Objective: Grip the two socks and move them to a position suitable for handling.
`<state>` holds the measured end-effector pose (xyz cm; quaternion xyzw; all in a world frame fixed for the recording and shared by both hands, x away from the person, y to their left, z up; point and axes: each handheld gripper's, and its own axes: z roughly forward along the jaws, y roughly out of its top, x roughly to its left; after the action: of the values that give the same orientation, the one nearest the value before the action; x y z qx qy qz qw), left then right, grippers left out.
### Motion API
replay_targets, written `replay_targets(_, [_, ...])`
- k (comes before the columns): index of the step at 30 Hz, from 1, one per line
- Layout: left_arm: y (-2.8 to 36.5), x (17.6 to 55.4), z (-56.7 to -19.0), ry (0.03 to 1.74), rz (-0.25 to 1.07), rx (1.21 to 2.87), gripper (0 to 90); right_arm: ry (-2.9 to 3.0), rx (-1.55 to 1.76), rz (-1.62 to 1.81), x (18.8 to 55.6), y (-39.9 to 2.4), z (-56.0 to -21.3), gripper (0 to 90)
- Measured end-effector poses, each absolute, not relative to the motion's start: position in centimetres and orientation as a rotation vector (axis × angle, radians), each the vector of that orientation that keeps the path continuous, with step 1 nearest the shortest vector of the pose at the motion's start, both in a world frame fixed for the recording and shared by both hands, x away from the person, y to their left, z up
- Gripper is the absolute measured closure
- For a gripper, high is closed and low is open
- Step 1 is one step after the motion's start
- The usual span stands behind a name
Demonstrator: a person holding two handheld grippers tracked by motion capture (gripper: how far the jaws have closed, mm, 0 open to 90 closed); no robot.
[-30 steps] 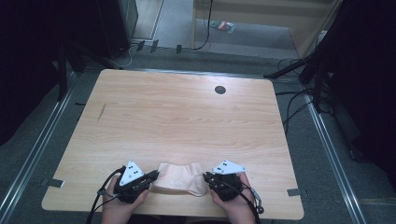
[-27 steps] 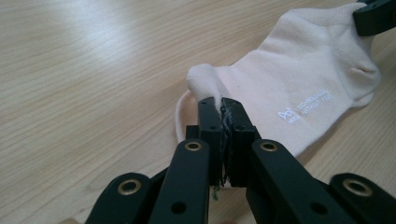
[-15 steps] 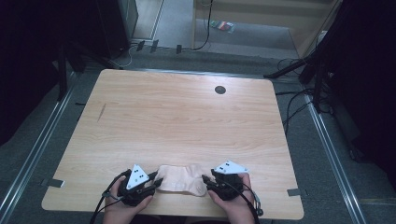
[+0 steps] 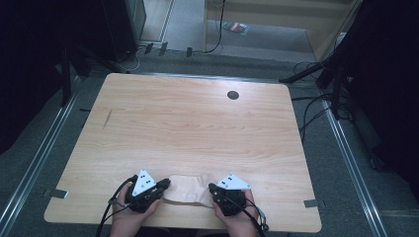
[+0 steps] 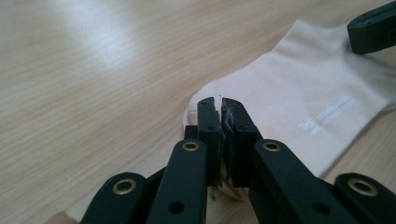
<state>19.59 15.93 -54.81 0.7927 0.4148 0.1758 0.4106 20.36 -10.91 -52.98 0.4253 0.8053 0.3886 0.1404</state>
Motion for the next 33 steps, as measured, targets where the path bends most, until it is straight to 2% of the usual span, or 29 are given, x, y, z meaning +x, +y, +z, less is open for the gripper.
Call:
replay_targets(4, [15.6, 19.6, -55.2, 1.050, 0.451, 2.029, 86.7, 2.362, 1.225, 1.045, 20.9, -10.3, -54.2, 90.0])
replay_targets(13, [15.4, 19.8, -55.2, 1.044, 0.532, 2.057, 89.2, 2.321, 1.252, 1.031, 22.3, -11.9, -54.3, 90.0])
replay_targets(17, [15.6, 20.1, -55.3, 1.075, 0.508, 2.031, 90.0, 2.305, 1.289, 1.044, 22.9, -12.7, -54.3, 90.0])
replay_targets(19, [15.5, 20.1, -55.2, 1.071, 0.521, 2.026, 87.1, 2.305, 1.304, 1.076, 23.0, -12.7, -54.3, 90.0])
replay_targets(22, [16.0, 20.0, -54.8, 1.045, 0.475, 1.948, 70.3, 2.291, 1.316, 1.138, 22.9, -12.8, -54.1, 86.5])
replay_targets(23, [16.1, 19.8, -54.5, 1.022, 0.490, 1.923, 67.9, 2.275, 1.317, 1.170, 22.8, -12.9, -53.9, 86.5])
replay_targets(27, [16.2, 19.4, -54.0, 0.975, 0.441, 1.896, 68.2, 2.222, 1.288, 1.216, 22.5, -12.9, -53.1, 89.4])
replay_targets(33, [15.4, 19.1, -54.6, 0.942, 0.402, 1.962, 71.1, 2.235, 1.275, 1.201, 22.5, -12.5, -53.3, 90.0])
